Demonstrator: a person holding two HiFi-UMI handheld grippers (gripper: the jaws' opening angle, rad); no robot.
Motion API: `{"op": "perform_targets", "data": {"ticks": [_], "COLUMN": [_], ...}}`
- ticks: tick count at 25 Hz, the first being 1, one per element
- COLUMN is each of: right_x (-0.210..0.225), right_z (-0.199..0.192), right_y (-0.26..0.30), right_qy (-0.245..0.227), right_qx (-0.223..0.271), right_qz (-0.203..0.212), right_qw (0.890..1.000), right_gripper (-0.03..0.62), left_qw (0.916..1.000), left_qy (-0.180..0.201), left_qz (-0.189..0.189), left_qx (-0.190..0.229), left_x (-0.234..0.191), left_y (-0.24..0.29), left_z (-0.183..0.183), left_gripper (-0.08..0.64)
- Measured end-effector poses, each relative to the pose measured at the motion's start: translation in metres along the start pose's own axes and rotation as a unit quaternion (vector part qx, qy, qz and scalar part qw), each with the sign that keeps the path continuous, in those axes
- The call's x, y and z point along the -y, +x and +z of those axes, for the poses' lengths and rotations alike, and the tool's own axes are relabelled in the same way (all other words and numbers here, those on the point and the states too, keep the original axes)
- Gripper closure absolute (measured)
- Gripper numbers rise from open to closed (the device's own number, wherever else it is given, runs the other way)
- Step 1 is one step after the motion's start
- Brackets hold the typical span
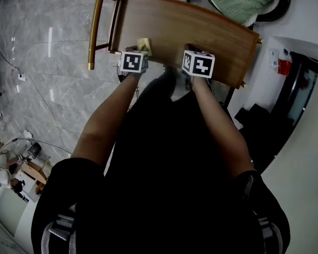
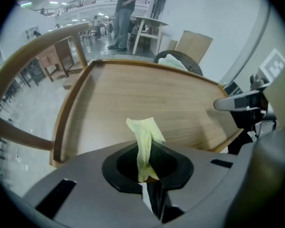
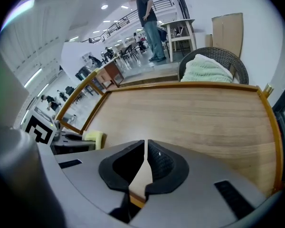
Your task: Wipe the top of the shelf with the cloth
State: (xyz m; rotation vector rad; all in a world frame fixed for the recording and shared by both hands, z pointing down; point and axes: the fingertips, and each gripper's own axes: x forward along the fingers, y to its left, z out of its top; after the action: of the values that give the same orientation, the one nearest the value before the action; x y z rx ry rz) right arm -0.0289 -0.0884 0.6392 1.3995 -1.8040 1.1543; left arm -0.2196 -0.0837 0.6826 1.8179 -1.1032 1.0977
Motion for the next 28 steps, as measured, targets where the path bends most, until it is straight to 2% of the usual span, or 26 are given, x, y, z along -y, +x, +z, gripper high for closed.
{"op": "perform_targets", "data": {"ticks": [5, 10, 12, 15, 19, 22, 25, 28], "right_x": [-0.022, -0.028, -0.027, -0.024, -0.024, -0.023, -0.022, -0.027], "right_z": [-0.001, -0.001, -0.002, -0.003, -0.003, -0.001, 0.003, 0.012], "right_y": [0.012, 0.013, 0.013, 0.009, 0.004, 0.001, -0.005, -0.015], "right_qy": [-0.002, -0.005, -0.004, 0.0, -0.001, -0.001, 0.0, -0.013], "right_qx": [-0.003, -0.001, -0.001, -0.001, 0.004, 0.011, 0.019, 0.034], "right_qz": [0.011, 0.005, 0.003, -0.006, -0.01, -0.01, -0.007, 0.023], "right_qw": [1.0, 1.0, 1.0, 1.0, 1.0, 1.0, 1.0, 0.999], "right_gripper": [0.56, 0.56, 0.56, 0.56, 0.56, 0.56, 0.56, 0.56], "left_qw": [0.9974, 0.9942, 0.993, 0.993, 0.9884, 0.9872, 0.9836, 0.9874], "left_qy": [-0.07, -0.085, -0.094, -0.101, -0.131, -0.139, -0.168, -0.15], "left_qz": [0.018, 0.066, 0.07, 0.061, 0.077, 0.078, 0.066, 0.047], "left_qx": [0.003, -0.007, -0.01, -0.001, -0.002, 0.01, -0.001, 0.019], "left_x": [-0.052, -0.099, -0.11, -0.115, -0.124, -0.127, -0.121, -0.109], "left_y": [-0.011, -0.019, -0.02, -0.017, -0.022, -0.017, -0.019, -0.023], "left_z": [-0.01, -0.021, -0.025, -0.02, -0.022, -0.022, -0.026, -0.014], "left_gripper": [0.526, 0.526, 0.526, 0.526, 0.526, 0.528, 0.528, 0.528]}}
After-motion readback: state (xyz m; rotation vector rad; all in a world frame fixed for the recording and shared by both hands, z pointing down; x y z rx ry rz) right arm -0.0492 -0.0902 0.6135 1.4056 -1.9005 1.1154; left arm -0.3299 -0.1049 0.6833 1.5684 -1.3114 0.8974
